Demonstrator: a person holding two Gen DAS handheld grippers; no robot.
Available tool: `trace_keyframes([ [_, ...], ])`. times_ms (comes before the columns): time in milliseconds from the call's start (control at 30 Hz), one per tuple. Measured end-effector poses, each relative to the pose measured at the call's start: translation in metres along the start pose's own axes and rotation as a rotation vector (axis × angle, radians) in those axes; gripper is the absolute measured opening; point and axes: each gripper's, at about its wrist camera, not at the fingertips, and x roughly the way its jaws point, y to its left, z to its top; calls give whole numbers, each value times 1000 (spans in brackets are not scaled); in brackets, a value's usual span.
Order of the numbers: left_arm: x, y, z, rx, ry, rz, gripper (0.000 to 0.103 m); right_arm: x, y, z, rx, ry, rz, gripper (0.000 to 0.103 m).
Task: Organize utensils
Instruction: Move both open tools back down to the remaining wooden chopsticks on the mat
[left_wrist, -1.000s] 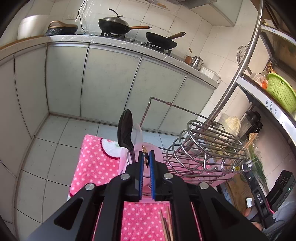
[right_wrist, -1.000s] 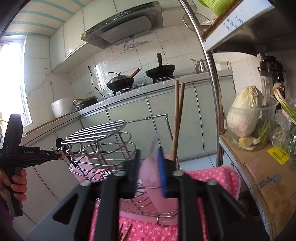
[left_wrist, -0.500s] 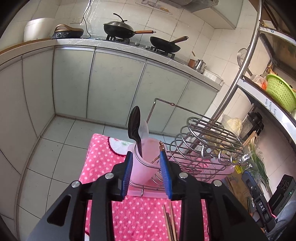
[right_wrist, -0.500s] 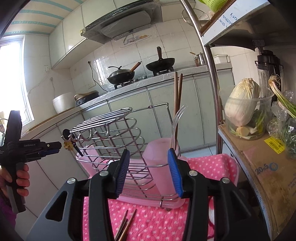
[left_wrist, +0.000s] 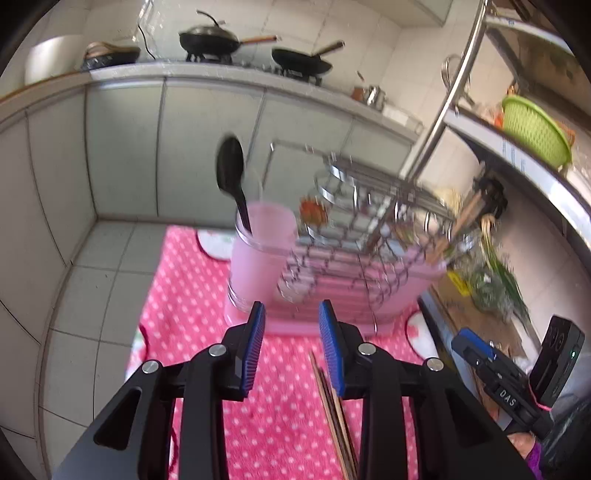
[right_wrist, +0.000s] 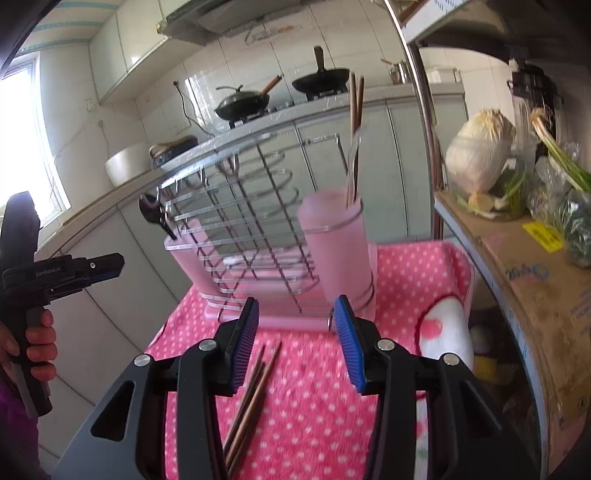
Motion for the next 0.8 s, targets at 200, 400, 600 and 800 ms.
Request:
trace_keyframes([
  [200, 40, -4, -30, -36, 158, -68, 29, 4, -6, -22, 55, 75, 6, 44],
  [400, 77, -15, -45, -47, 267, -72, 26, 10, -9, -35, 83, 151, -8, 44],
  [600, 123, -27, -48, -59, 389, -29, 16, 16, -15, -46, 104, 202, -18, 44],
  [800, 167, -35, -49, -67, 474, 24, 14, 16, -23, -51, 135, 217, -5, 44],
])
